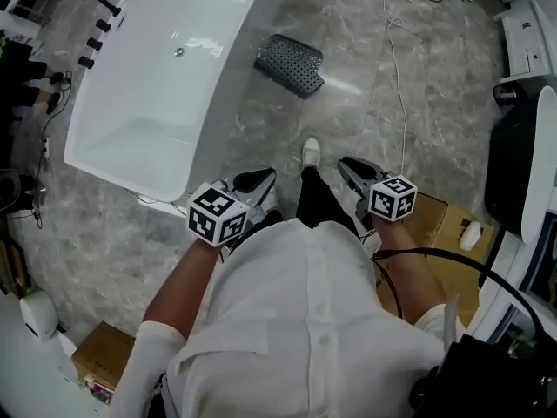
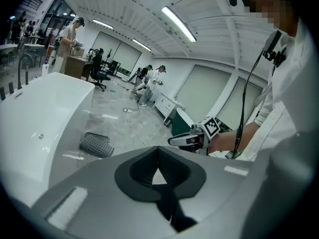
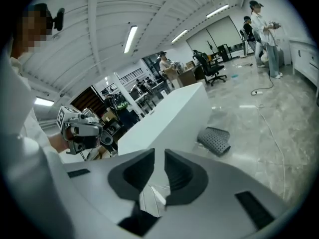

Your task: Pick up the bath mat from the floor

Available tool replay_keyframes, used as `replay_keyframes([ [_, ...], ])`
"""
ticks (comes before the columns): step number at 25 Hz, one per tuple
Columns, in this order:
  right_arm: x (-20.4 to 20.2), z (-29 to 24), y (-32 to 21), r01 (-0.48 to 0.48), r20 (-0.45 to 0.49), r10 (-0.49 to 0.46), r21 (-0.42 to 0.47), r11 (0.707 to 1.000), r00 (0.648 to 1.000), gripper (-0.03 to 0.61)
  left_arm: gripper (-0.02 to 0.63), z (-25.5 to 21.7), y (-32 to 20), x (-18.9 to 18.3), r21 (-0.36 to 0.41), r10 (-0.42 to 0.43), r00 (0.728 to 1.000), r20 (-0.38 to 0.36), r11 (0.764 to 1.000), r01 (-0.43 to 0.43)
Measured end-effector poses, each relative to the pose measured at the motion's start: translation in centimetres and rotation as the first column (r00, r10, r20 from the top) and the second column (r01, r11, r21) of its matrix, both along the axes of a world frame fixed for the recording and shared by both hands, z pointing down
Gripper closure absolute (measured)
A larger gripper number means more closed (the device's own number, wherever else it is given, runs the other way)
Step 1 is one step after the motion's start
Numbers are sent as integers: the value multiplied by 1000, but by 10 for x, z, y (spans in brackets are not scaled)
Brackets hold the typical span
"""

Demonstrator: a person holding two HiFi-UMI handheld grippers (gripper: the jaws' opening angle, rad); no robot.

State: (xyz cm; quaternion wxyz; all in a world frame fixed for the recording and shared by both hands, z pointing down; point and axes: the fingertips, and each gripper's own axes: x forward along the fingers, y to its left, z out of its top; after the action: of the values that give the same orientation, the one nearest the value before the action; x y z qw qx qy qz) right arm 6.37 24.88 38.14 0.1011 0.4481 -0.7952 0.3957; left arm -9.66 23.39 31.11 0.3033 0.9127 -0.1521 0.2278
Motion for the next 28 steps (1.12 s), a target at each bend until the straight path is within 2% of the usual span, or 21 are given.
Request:
replay_keyframes([
  [6, 36, 72, -86, -9, 99, 16, -75, 997, 995, 534, 607, 32, -66, 33, -64, -18, 997, 72, 998, 22],
  [10, 73, 137, -155, -9, 130, 27, -139, 990, 991, 534, 607, 60, -126, 71, -118, -29, 992, 121, 992, 44],
  [13, 101, 190, -201, -16, 153, 47, -196, 981, 987, 523, 607, 83, -169, 104, -166, -32, 990, 134, 985, 54],
  [19, 133, 313, -259, 10, 175, 49, -320, 948, 983, 509, 607, 143, -239, 159, -230, -28, 990, 136, 971, 59],
  [23, 146, 402, -290, -31, 205, 119, -388, 921, 972, 497, 607, 197, -267, 179, -282, -31, 990, 137, 957, 69],
  [28, 156, 509, -322, -120, 251, 252, -444, 888, 935, 480, 607, 266, -282, 182, -344, -23, 985, 171, 935, 82],
])
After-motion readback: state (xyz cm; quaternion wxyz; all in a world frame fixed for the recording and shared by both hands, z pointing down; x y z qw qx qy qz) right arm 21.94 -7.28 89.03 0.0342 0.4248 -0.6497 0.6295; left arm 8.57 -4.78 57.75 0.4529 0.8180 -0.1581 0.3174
